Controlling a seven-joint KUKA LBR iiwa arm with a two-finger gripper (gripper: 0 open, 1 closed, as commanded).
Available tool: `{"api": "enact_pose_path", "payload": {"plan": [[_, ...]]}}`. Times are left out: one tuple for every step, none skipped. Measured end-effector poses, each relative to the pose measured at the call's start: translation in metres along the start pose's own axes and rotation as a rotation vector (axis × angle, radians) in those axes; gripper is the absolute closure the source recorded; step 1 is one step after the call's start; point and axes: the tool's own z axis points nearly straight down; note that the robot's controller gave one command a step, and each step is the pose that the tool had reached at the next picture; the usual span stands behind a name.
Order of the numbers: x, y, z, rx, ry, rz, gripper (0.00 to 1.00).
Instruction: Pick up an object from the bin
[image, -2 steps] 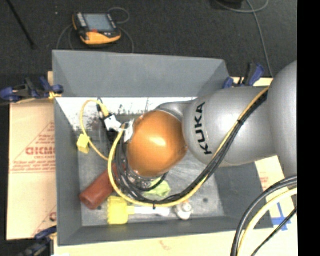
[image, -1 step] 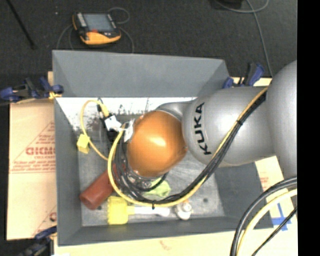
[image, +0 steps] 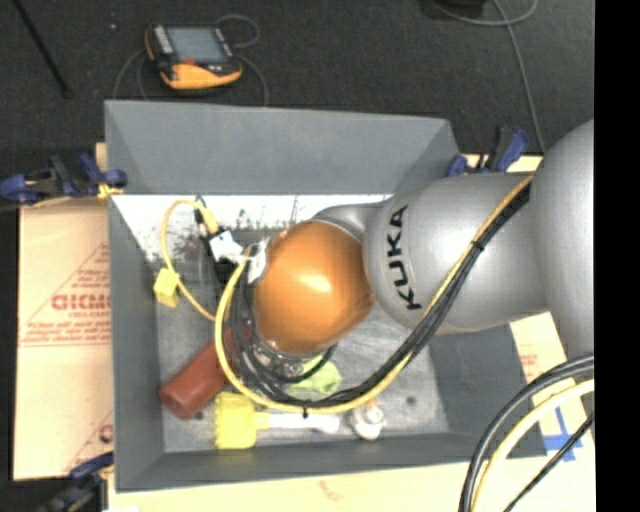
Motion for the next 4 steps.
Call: {"api": "enact_pose_path", "payload": {"plan": [[0.0000, 0.0001, 0.0000, -0.001, 0.000, 0.001, 1.00], [0.0001, 0.0002, 0.0000, -0.003, 0.001, 0.002, 1.00], [0.0001, 0.0003, 0.0001, -0.004, 0.001, 0.002, 1.00], [0.0001, 0.0004, 0.0001, -0.004, 0.001, 0.003, 1.00]]}}
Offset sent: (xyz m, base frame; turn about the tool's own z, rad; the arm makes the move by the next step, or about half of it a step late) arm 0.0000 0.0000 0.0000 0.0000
